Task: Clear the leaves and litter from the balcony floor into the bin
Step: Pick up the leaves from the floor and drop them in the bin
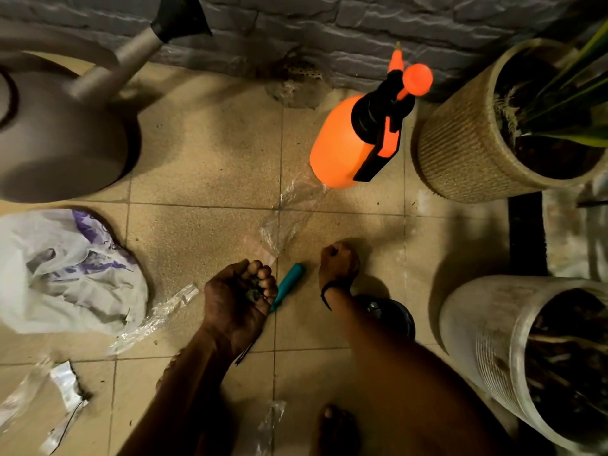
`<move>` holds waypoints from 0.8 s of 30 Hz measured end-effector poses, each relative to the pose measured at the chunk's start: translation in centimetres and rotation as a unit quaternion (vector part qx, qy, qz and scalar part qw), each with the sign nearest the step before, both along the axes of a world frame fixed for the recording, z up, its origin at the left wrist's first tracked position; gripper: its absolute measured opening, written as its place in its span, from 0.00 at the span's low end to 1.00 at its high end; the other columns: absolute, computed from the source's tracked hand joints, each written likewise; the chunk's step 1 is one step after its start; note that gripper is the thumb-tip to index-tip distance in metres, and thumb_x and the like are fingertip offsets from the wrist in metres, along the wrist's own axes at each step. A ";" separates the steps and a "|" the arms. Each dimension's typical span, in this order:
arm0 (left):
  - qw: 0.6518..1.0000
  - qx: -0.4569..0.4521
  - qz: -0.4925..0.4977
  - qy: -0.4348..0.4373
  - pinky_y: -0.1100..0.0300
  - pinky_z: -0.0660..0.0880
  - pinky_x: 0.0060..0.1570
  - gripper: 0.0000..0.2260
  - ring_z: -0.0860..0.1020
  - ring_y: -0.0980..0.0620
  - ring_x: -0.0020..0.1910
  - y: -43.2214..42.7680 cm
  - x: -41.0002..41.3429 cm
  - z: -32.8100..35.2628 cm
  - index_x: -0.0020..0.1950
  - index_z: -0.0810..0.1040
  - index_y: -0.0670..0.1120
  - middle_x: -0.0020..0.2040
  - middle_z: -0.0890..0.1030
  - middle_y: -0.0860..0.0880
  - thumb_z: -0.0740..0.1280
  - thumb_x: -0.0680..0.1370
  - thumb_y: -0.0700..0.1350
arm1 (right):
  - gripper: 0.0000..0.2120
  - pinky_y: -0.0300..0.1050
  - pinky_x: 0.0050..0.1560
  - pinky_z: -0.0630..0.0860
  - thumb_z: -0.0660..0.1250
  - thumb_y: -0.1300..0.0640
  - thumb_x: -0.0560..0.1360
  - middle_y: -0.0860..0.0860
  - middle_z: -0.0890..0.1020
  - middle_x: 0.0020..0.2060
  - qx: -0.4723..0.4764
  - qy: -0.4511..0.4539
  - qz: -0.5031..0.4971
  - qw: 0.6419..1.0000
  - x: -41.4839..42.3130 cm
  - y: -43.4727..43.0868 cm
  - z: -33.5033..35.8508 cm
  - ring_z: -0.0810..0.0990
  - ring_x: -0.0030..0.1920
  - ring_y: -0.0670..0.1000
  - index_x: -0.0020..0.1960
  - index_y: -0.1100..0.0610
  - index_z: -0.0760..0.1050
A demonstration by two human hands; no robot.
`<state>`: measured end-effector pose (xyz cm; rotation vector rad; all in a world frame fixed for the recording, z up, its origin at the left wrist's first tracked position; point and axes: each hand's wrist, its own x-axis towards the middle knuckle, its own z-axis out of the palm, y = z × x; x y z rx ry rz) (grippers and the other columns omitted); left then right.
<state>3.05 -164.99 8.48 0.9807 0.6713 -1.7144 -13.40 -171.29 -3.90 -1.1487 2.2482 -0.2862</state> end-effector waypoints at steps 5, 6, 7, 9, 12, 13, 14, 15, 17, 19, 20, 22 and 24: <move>1.000 0.014 -0.008 -0.011 0.62 0.70 0.36 0.11 0.74 0.52 0.33 0.2 -0.4 1.3 0.41 0.76 0.43 0.37 0.75 0.47 0.58 0.79 0.44 | 0.06 0.49 0.48 0.77 0.66 0.57 0.78 0.54 0.82 0.42 -0.014 -0.087 -0.149 0.985 -0.9 -0.9 2.6 0.81 0.46 0.55 0.47 0.57 0.81; 1.000 0.016 -0.010 -0.011 0.62 0.71 0.35 0.11 0.74 0.52 0.33 0.3 -0.4 1.6 0.41 0.76 0.43 0.37 0.75 0.47 0.58 0.79 0.44 | 0.06 0.49 0.48 0.76 0.66 0.57 0.77 0.53 0.82 0.42 -0.017 -0.097 -0.172 0.980 -1.0 -0.6 3.3 0.81 0.46 0.55 0.47 0.57 0.81; 1.000 0.018 -0.012 -0.013 0.62 0.72 0.35 0.11 0.74 0.52 0.33 0.4 -0.5 2.1 0.42 0.76 0.43 0.37 0.75 0.47 0.58 0.79 0.44 | 0.06 0.47 0.47 0.76 0.66 0.57 0.77 0.52 0.82 0.41 -0.021 -0.108 -0.191 0.976 -1.0 -0.2 4.6 0.81 0.47 0.55 0.47 0.57 0.81; 0.999 0.026 -0.013 -0.014 0.62 0.72 0.35 0.11 0.74 0.52 0.34 0.5 -0.7 2.9 0.41 0.76 0.43 0.37 0.75 0.46 0.58 0.79 0.44 | 0.06 0.44 0.45 0.72 0.66 0.56 0.77 0.51 0.81 0.41 -0.013 -0.110 -0.200 0.973 -1.1 0.6 7.0 0.80 0.47 0.55 0.47 0.56 0.81; 0.999 0.041 -0.006 -0.010 0.62 0.72 0.35 0.11 0.74 0.52 0.34 0.8 -0.9 4.8 0.41 0.76 0.43 0.38 0.75 0.46 0.58 0.79 0.44 | 0.08 0.42 0.43 0.66 0.62 0.51 0.80 0.49 0.77 0.41 0.065 -0.088 -0.149 0.983 -1.1 2.1 12.0 0.73 0.40 0.49 0.52 0.50 0.79; 0.999 0.046 -0.003 -0.009 0.62 0.73 0.34 0.12 0.74 0.51 0.34 0.9 -1.0 5.3 0.41 0.76 0.42 0.38 0.75 0.46 0.58 0.79 0.44 | 0.08 0.42 0.43 0.66 0.62 0.50 0.80 0.48 0.76 0.42 0.079 -0.083 -0.135 0.984 -0.8 2.6 13.4 0.71 0.38 0.48 0.54 0.50 0.79; 0.999 0.052 -0.002 -0.010 0.61 0.73 0.34 0.12 0.74 0.51 0.34 1.0 -1.0 5.9 0.40 0.77 0.42 0.38 0.75 0.46 0.58 0.79 0.44 | 0.09 0.42 0.43 0.66 0.62 0.50 0.80 0.49 0.77 0.43 0.077 -0.088 -0.124 0.985 -0.4 3.1 14.2 0.71 0.38 0.47 0.54 0.51 0.79; 0.998 0.057 -0.001 -0.011 0.61 0.73 0.34 0.12 0.74 0.51 0.34 1.2 -1.1 6.7 0.40 0.77 0.42 0.38 0.75 0.45 0.58 0.79 0.45 | 0.10 0.41 0.43 0.67 0.63 0.50 0.80 0.50 0.79 0.45 0.068 -0.102 -0.120 0.985 0.2 3.6 15.1 0.74 0.40 0.49 0.56 0.53 0.79; 0.998 0.062 0.002 -0.011 0.61 0.74 0.35 0.13 0.74 0.51 0.34 1.3 -1.1 8.0 0.41 0.77 0.42 0.39 0.75 0.45 0.58 0.79 0.45 | 0.12 0.41 0.44 0.69 0.64 0.53 0.79 0.54 0.83 0.48 0.041 -0.133 -0.123 0.983 1.1 4.3 16.2 0.79 0.47 0.54 0.57 0.57 0.81; 0.998 0.062 0.004 -0.015 0.61 0.73 0.35 0.13 0.74 0.50 0.34 1.5 -1.1 8.8 0.41 0.77 0.42 0.39 0.75 0.45 0.58 0.80 0.45 | 0.12 0.41 0.46 0.69 0.65 0.53 0.79 0.53 0.83 0.50 0.053 -0.127 -0.114 0.984 1.3 4.5 16.9 0.80 0.52 0.56 0.57 0.57 0.81; 0.998 0.061 0.004 -0.016 0.61 0.73 0.36 0.13 0.74 0.50 0.34 1.6 -1.1 8.9 0.41 0.77 0.42 0.39 0.75 0.45 0.58 0.80 0.45 | 0.11 0.41 0.46 0.68 0.64 0.53 0.79 0.52 0.82 0.50 0.071 -0.125 -0.110 0.983 0.9 4.2 16.9 0.79 0.52 0.54 0.57 0.56 0.80; 0.998 0.054 0.006 -0.013 0.61 0.74 0.36 0.13 0.75 0.51 0.35 1.9 -1.0 8.6 0.41 0.77 0.42 0.39 0.76 0.45 0.58 0.80 0.45 | 0.09 0.41 0.46 0.68 0.63 0.52 0.80 0.49 0.78 0.48 0.099 -0.118 -0.104 0.983 -0.3 3.4 16.0 0.76 0.48 0.51 0.56 0.53 0.79; 0.999 0.047 0.007 -0.006 0.61 0.74 0.35 0.12 0.75 0.51 0.35 2.3 -0.8 7.6 0.42 0.78 0.42 0.39 0.77 0.45 0.58 0.79 0.45 | 0.09 0.43 0.46 0.69 0.62 0.52 0.80 0.49 0.78 0.46 0.115 -0.107 -0.100 0.983 -1.2 2.4 13.9 0.75 0.47 0.51 0.55 0.51 0.79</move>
